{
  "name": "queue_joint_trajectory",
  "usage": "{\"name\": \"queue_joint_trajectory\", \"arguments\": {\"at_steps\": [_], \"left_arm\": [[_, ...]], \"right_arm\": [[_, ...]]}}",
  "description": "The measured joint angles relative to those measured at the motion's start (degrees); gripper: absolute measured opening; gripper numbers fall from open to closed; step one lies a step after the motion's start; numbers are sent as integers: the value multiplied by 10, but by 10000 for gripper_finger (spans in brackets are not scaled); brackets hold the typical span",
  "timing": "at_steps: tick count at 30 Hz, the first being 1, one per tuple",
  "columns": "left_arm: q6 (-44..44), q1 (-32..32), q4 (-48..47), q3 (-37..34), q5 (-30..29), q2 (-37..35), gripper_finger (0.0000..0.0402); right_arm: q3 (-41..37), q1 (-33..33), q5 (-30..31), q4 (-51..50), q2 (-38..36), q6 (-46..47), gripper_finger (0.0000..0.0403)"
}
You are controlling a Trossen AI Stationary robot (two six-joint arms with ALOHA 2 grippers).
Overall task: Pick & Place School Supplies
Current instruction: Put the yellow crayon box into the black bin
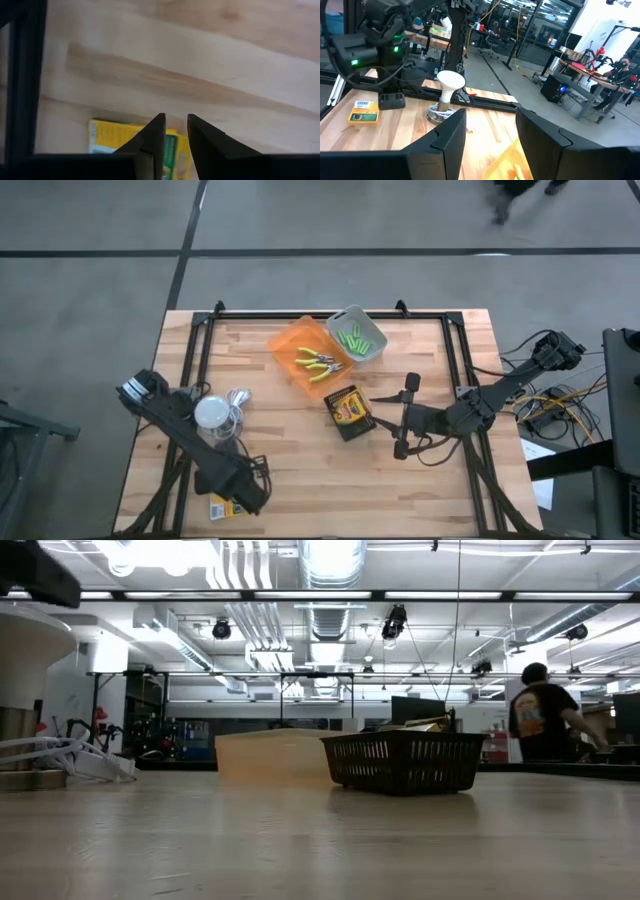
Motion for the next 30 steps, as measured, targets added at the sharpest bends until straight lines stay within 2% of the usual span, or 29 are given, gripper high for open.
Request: {"name": "queue_joint_trajectory", "arguments": {"at_steps": [6,15,19,25,30], "left_arm": [[-11,-23,18,1,73,34,85],[-13,-41,98,1,76,72,85],[-13,-41,98,1,75,74,85],[-3,-33,7,26,7,47,85],[30,-3,-94,64,-113,21,85]], "right_arm": [[0,0,0,0,0,0,169],[0,0,0,0,0,0,169],[0,0,0,0,0,0,169],[0,0,0,0,0,0,169],[0,0,0,-1,0,0,169]]}}
